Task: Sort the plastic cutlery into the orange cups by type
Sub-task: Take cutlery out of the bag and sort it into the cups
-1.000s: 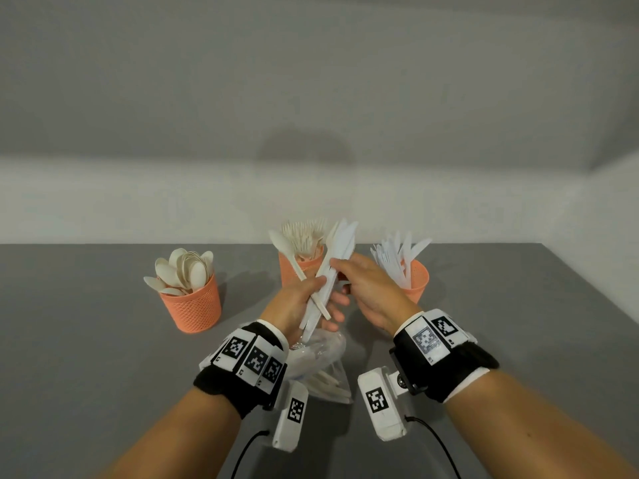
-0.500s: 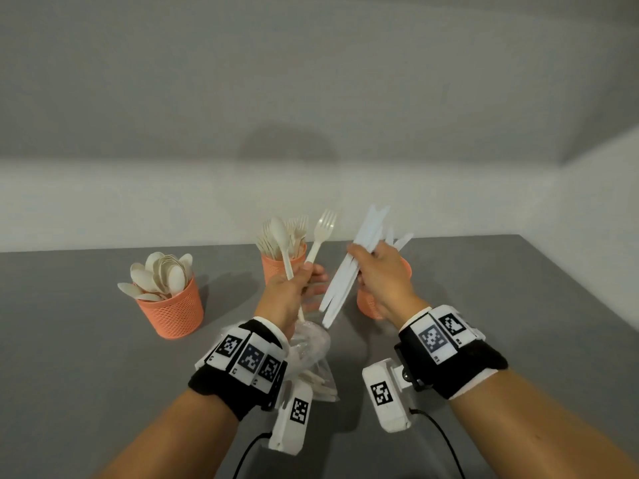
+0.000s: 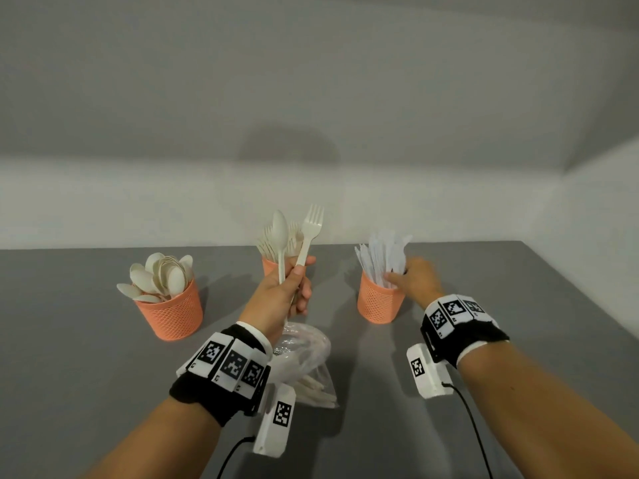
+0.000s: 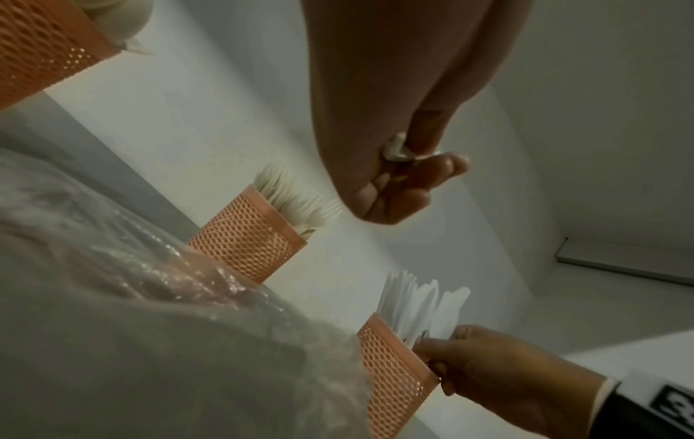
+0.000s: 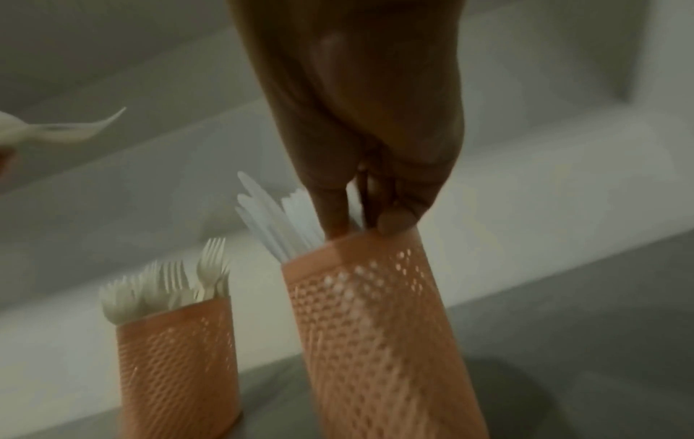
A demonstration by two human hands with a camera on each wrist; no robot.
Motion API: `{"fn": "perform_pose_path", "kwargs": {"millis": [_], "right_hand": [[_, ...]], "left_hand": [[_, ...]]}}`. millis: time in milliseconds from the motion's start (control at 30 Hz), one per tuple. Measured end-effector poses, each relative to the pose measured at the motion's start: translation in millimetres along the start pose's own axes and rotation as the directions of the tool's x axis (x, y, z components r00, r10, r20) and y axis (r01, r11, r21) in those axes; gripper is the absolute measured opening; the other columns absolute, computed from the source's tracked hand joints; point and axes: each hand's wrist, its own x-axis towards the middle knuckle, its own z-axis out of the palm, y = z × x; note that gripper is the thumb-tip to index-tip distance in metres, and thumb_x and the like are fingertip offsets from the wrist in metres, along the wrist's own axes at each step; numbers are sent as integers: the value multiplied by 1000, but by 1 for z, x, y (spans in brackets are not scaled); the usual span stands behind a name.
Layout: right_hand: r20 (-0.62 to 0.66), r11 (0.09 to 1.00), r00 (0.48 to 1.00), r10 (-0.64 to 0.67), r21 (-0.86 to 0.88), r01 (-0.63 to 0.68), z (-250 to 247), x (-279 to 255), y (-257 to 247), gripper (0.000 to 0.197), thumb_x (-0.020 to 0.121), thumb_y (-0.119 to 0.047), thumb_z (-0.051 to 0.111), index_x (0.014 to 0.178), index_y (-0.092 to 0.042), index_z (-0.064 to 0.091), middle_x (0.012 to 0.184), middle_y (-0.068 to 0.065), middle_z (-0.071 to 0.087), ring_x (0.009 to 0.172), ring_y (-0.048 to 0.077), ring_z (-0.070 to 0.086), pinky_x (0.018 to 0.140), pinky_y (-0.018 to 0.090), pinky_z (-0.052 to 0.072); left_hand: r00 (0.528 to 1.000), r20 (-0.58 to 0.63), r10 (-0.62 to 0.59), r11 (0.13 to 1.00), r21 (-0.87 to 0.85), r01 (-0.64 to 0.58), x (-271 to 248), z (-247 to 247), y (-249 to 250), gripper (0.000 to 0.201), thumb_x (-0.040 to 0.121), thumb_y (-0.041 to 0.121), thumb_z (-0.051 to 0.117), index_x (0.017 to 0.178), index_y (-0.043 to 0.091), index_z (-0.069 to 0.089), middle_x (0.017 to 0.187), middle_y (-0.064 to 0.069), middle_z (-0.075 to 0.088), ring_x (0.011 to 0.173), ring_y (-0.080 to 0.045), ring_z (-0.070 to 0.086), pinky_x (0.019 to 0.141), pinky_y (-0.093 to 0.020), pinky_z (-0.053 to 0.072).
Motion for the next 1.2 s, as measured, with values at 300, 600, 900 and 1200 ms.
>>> {"fn": "perform_pose_path", "kwargs": {"millis": [300, 600, 900, 1200], "right_hand": [[-236, 888, 948, -212, 358, 288, -31, -24, -73, 36, 86, -15, 61, 121, -13, 56, 104, 6, 56, 84, 13, 52, 80, 26, 45], [-102, 608, 949, -298, 746, 271, 11, -30, -148, 21, 94, -2, 43, 114, -5, 47, 76, 9, 63, 49, 7, 51, 45, 17, 42], [-380, 785, 862, -335, 394, 478, 76, 12, -134, 22, 97, -7, 36, 107, -2, 55, 80, 11, 58, 77, 31, 59, 69, 38, 46], [-204, 874, 850, -486, -91, 477, 86, -8, -152, 47, 91, -8, 45, 138, -11, 41, 135, 15, 38, 118, 31, 39, 98, 38, 35]], "left_hand": [[993, 81, -82, 989, -116, 91, -3, -11, 5, 25, 100, 21, 33, 105, 17, 58, 51, 6, 50, 39, -6, 38, 40, -18, 36], [988, -82, -131, 989, -85, 124, -10, -42, 3, 27, 99, 25, 38, 116, 14, 55, 72, -3, 49, 35, -5, 30, 35, -16, 29], [959, -275, -75, 995, -77, 56, -24, -96, 10, 22, 99, 23, 37, 96, 15, 58, 65, -1, 44, 31, -2, 23, 31, -11, 18], [969, -243, -53, 999, -20, 50, -22, -109, 10, 27, 99, 26, 36, 94, 11, 58, 63, 0, 43, 32, -3, 23, 33, -11, 18]]}}
